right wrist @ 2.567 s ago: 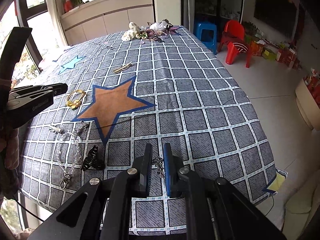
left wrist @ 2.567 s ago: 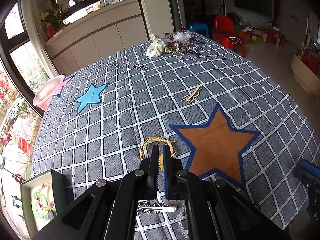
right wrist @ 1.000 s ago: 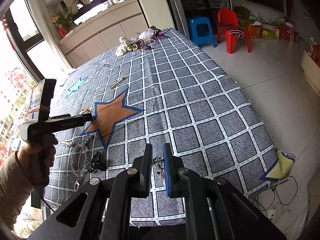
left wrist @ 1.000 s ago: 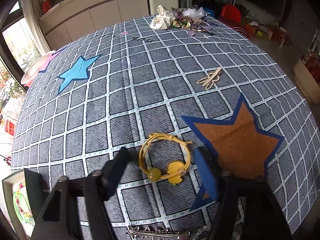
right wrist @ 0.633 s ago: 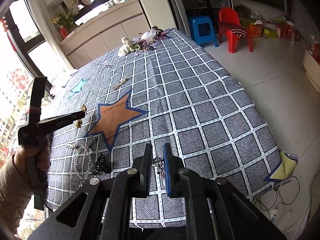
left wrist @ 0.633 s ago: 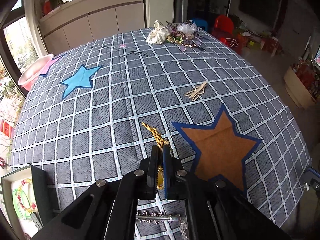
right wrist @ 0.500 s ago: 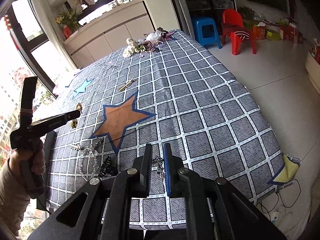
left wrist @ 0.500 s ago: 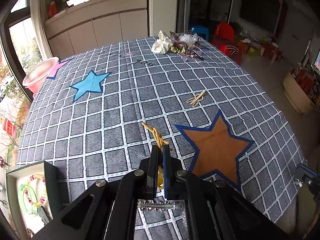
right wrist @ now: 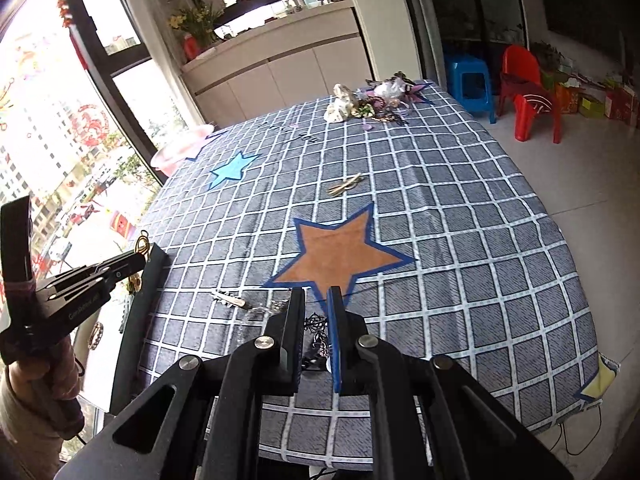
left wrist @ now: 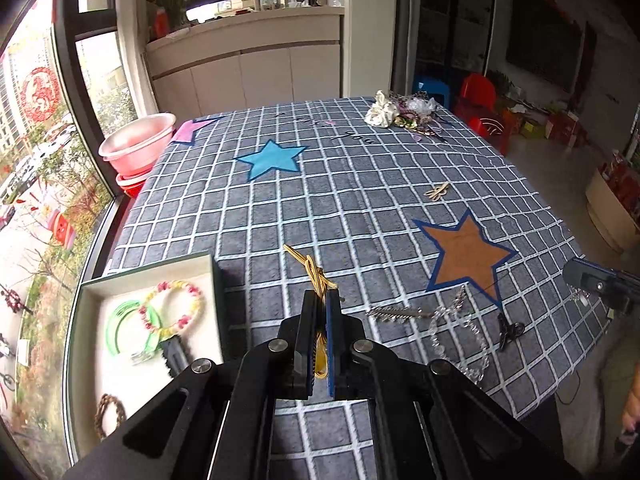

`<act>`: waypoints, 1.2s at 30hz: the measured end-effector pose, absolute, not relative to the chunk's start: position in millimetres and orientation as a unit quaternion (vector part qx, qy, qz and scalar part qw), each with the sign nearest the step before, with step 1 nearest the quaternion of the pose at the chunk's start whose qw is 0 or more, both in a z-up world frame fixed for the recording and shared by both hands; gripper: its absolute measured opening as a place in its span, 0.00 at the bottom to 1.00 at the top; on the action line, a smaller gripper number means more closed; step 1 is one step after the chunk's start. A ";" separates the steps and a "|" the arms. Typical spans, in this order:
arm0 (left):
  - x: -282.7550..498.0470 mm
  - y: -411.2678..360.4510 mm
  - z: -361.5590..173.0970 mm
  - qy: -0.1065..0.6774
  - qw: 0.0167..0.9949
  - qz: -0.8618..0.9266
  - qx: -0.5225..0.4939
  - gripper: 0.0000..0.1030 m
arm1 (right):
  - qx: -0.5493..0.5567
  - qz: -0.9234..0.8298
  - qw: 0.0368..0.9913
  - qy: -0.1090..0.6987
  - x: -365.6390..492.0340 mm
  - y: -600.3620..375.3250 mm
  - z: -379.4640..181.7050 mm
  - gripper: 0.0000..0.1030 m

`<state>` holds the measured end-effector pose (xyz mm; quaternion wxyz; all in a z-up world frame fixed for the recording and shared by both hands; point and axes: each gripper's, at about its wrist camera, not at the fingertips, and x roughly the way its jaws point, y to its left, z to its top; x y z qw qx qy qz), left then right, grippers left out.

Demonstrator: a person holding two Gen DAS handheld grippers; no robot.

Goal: Organize jewelry
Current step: 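Carry the yellow bracelet to the box with left tool while right tool carries the chain, then drop the chain in the box with the right tool while the left releases the bracelet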

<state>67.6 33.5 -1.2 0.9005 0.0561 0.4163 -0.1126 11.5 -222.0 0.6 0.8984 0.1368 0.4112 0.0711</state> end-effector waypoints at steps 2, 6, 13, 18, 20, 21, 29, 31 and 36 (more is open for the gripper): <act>58.3 55.4 -1.1 0.415 0.903 -0.097 0.046 0.10 | 0.131 0.090 0.897 0.413 15.8 -204.3 4.4 0.11; 40.0 100.9 -4.0 0.416 0.907 -0.065 0.024 0.10 | 0.108 0.131 0.894 0.415 25.0 -160.7 11.5 0.11; 12.9 163.7 -23.2 0.430 0.903 -0.016 0.006 0.10 | 0.072 0.214 0.877 0.424 41.1 -68.0 16.5 0.11; -0.5 196.9 -39.8 0.444 0.896 0.007 -0.014 0.10 | 0.049 0.270 0.854 0.441 49.0 1.5 7.5 0.11; -4.0 205.7 -46.7 0.450 0.893 0.014 -0.018 0.10 | 0.041 0.290 0.843 0.452 51.7 27.9 0.4 0.11; -5.2 209.7 -50.1 0.453 0.891 0.017 -0.021 0.10 | 0.037 0.299 0.837 0.457 52.8 40.4 -3.8 0.11; -4.2 223.4 -76.5 0.481 0.876 0.019 -0.031 0.10 | 0.009 0.342 0.797 0.498 64.1 117.4 -42.7 0.11; -0.8 224.7 -80.1 0.484 0.874 0.021 -0.033 0.10 | 0.002 0.342 0.792 0.506 72.1 127.7 -52.4 0.11; 11.3 227.2 -86.7 0.490 0.870 0.024 -0.036 0.10 | -0.010 0.327 0.787 0.523 89.5 139.3 -73.1 0.11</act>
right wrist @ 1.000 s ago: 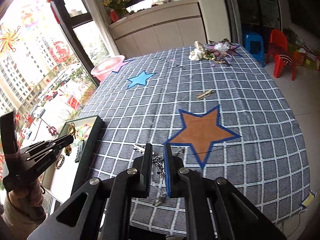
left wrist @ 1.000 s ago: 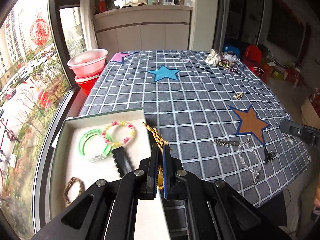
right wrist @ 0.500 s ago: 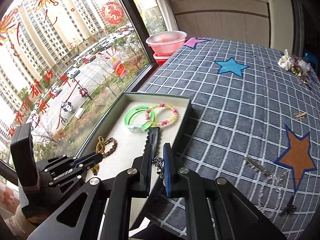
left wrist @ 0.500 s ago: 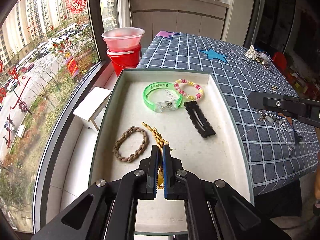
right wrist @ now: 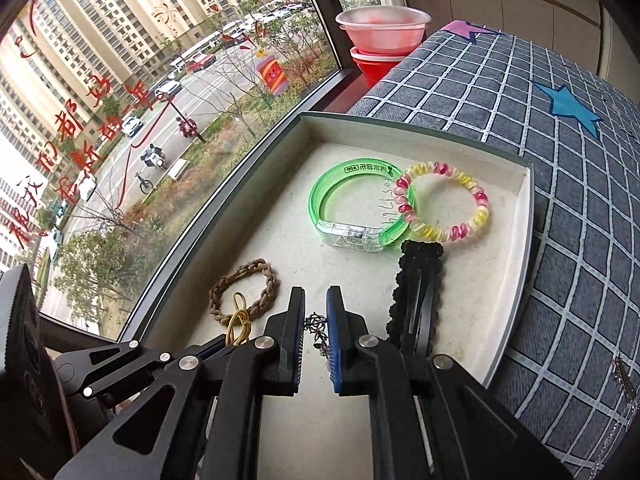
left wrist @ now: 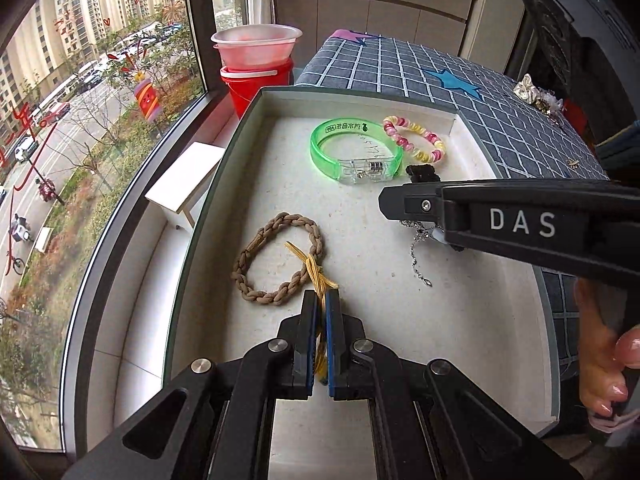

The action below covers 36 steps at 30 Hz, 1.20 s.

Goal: Organize jewelry
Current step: 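Drop the chain in the box with the right tool while the left releases the bracelet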

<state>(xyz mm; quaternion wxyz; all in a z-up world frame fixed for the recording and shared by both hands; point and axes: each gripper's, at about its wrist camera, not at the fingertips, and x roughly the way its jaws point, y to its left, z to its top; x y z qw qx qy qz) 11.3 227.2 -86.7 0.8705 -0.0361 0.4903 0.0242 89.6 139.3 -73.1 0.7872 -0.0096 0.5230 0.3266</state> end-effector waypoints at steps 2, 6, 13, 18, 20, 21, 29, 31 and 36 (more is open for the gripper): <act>15.6 226.8 -87.2 0.489 0.871 0.026 -0.034 0.10 | -0.015 0.317 0.789 0.526 96.0 141.3 -78.5 0.11; 23.9 223.6 -88.6 0.489 0.871 0.035 -0.022 0.11 | -0.015 0.303 0.792 0.530 113.3 139.9 -83.1 0.11; 21.8 220.7 -86.9 0.487 0.872 0.052 -0.013 0.11 | -0.008 0.303 0.789 0.535 116.5 136.7 -80.9 0.12; 20.6 219.6 -83.3 0.483 0.873 0.064 -0.009 0.11 | 0.010 0.310 0.781 0.542 118.4 133.8 -79.7 0.22; 19.5 217.6 -81.6 0.481 0.874 0.063 -0.005 0.11 | 0.025 0.313 0.778 0.544 121.3 131.4 -79.2 0.45; 18.6 216.7 -80.7 0.481 0.875 0.062 -0.003 0.11 | 0.035 0.316 0.778 0.542 121.2 129.3 -77.4 0.55; 13.7 211.0 -72.0 0.475 0.878 0.064 0.001 0.11 | 0.066 0.314 0.792 0.519 116.0 105.6 -50.4 0.57; 13.2 209.3 -70.8 0.474 0.878 0.063 0.003 0.11 | 0.072 0.310 0.797 0.514 114.2 96.2 -44.8 0.59; 14.8 207.8 -68.6 0.474 0.878 0.062 0.004 0.11 | 0.086 0.299 0.805 0.505 109.6 69.2 -36.7 0.60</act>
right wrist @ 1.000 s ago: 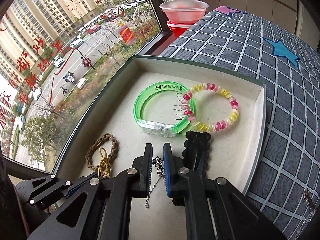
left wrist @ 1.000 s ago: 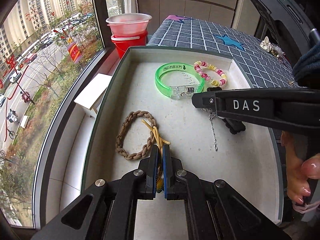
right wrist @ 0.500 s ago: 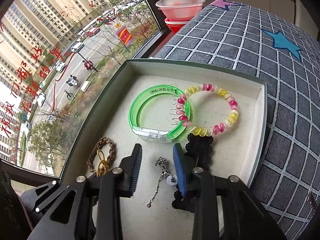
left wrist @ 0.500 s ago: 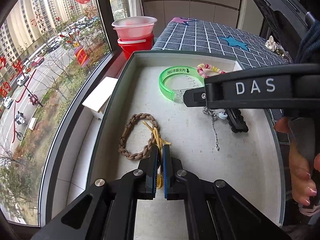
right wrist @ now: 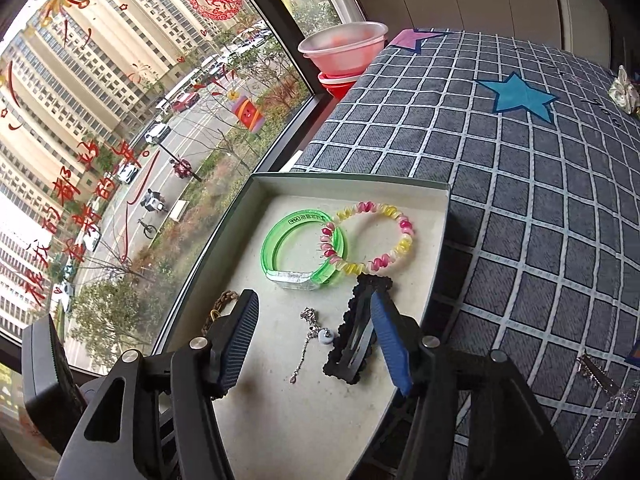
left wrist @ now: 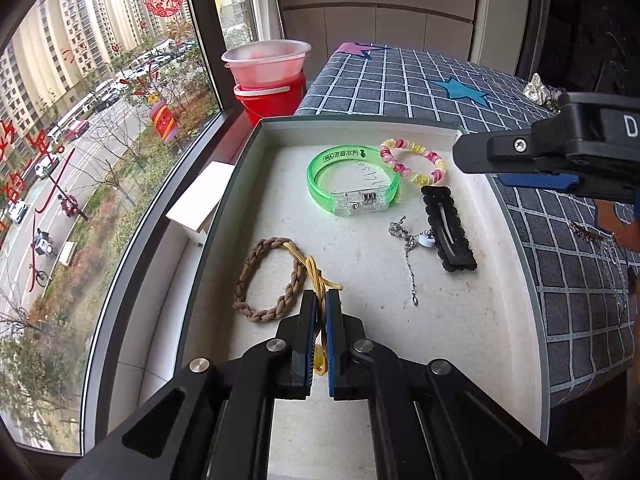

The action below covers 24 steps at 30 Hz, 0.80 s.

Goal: Organize jewelry
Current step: 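Drop the chain in the box with the right tool while the left releases the bracelet, then move both open tools back over the silver barrette and black claw clip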

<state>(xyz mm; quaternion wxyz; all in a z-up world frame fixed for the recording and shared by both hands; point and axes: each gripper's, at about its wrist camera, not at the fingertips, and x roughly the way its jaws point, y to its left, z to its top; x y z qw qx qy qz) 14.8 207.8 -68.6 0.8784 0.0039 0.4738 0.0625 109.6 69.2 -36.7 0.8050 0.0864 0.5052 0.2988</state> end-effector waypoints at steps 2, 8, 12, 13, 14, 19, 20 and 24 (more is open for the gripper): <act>14.9 206.0 -67.2 0.472 0.879 0.063 0.005 0.11 | 0.093 0.293 0.808 0.503 106.9 57.8 -35.1 0.62; 16.5 201.9 -62.5 0.469 0.879 0.078 0.003 0.11 | 0.108 0.279 0.816 0.494 100.3 26.7 -32.2 0.67; 17.0 200.4 -59.1 0.468 0.880 0.084 0.000 0.11 | 0.113 0.275 0.819 0.491 93.5 10.9 -31.7 0.71; 17.4 201.1 -58.4 0.468 0.880 0.084 -0.003 0.11 | 0.114 0.275 0.820 0.490 92.4 8.0 -31.6 0.71; 18.3 202.0 -57.9 0.469 0.879 0.084 -0.006 0.11 | 0.115 0.274 0.820 0.488 89.8 4.0 -30.9 0.71; 15.5 200.5 -48.3 0.440 0.893 0.095 -0.005 1.00 | 0.130 0.272 0.825 0.478 83.6 -14.9 -28.2 0.81; 16.2 198.6 -46.4 0.435 0.896 0.091 0.002 1.00 | 0.132 0.270 0.826 0.476 84.4 -18.4 -28.3 0.81; 19.7 193.5 -42.1 0.423 0.902 0.088 0.011 1.00 | 0.145 0.260 0.830 0.472 85.6 -32.3 -29.5 0.82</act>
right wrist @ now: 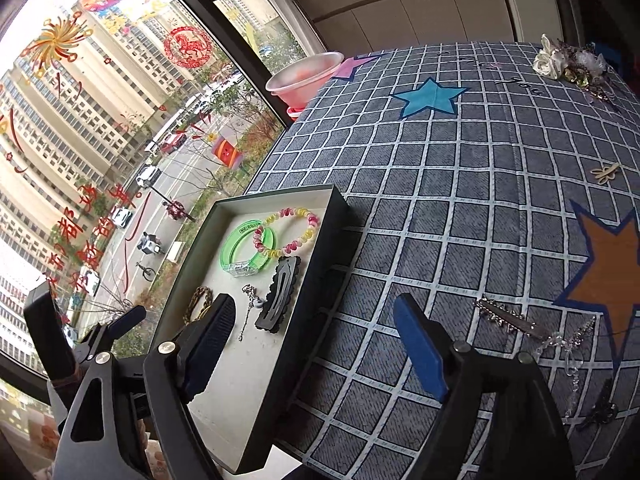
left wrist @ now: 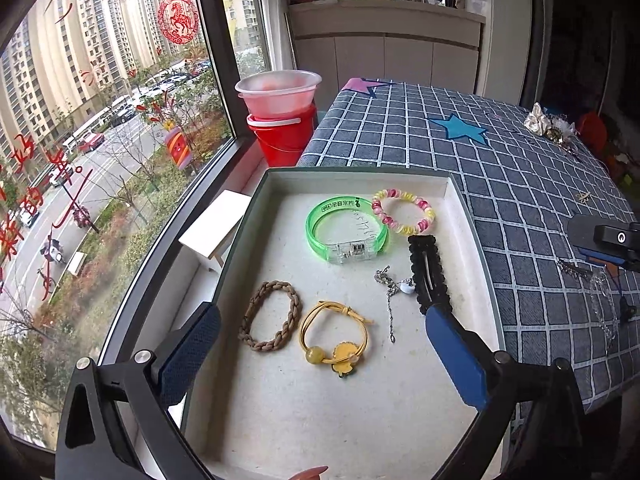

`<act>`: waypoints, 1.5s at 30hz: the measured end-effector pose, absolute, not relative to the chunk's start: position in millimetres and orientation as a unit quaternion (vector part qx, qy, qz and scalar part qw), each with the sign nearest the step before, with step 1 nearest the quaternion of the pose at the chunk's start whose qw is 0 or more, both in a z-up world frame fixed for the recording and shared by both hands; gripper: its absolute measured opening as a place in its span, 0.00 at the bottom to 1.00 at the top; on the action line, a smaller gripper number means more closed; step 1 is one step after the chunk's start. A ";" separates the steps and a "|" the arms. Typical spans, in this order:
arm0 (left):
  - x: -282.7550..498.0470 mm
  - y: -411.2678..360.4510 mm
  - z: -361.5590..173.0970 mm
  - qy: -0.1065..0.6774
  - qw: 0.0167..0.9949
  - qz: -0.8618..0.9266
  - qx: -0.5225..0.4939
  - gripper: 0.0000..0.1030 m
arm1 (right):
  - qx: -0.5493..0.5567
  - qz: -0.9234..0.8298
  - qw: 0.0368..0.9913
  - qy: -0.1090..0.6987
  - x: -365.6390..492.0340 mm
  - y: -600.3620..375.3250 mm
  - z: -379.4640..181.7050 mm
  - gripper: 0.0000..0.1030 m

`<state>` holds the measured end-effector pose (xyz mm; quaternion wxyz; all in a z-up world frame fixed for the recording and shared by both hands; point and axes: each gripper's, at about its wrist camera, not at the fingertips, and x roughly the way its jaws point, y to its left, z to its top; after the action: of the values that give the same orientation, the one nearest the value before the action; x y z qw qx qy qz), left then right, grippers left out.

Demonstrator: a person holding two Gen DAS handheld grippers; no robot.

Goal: Organize jewelry
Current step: 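Move both open tools back over the silver barrette and black claw clip, then grasp the silver barrette with the left tool while the right grasps the black claw clip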

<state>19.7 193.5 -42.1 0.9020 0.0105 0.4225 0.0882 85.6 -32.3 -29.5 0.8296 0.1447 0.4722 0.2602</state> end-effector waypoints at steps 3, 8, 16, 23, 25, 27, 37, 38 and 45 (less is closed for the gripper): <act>20.2 189.3 -40.5 0.417 0.905 0.083 0.017 1.00 | 0.154 0.251 0.832 0.469 83.2 -44.9 -30.4 0.82; 25.1 180.3 -40.5 0.421 0.904 0.073 0.021 1.00 | 0.165 0.231 0.841 0.460 75.7 -70.0 -31.7 0.83; 27.4 125.5 -25.6 0.419 0.907 0.005 0.039 1.00 | 0.142 0.170 0.857 0.466 57.0 -123.1 -31.6 0.83; 39.5 48.7 -31.4 0.429 0.897 -0.059 0.089 1.00 | 0.123 0.097 0.866 0.475 27.3 -177.6 -46.6 0.83; 44.3 31.0 -35.3 0.436 0.892 -0.073 0.099 1.00 | 0.116 0.080 0.865 0.481 19.1 -190.3 -53.3 0.83; 51.0 15.8 -40.4 0.444 0.886 -0.080 0.107 1.00 | 0.112 0.066 0.865 0.485 11.8 -201.3 -59.2 0.83; 83.0 -26.7 -60.6 0.456 0.859 -0.119 0.200 0.93 | 0.104 0.048 0.862 0.493 -1.2 -223.7 -75.0 0.83; 86.5 -28.7 -62.4 0.457 0.856 -0.123 0.208 0.93 | 0.102 0.049 0.862 0.493 -0.9 -222.9 -75.8 0.83; 102.7 -43.3 -76.3 0.462 0.836 -0.149 0.256 0.93 | 0.058 0.050 0.866 0.495 4.6 -208.7 -82.7 0.74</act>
<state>102.7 -43.3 -76.3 0.8362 0.2559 0.4616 -0.1486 4.6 -208.7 -82.7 0.8655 0.0581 0.4950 0.0504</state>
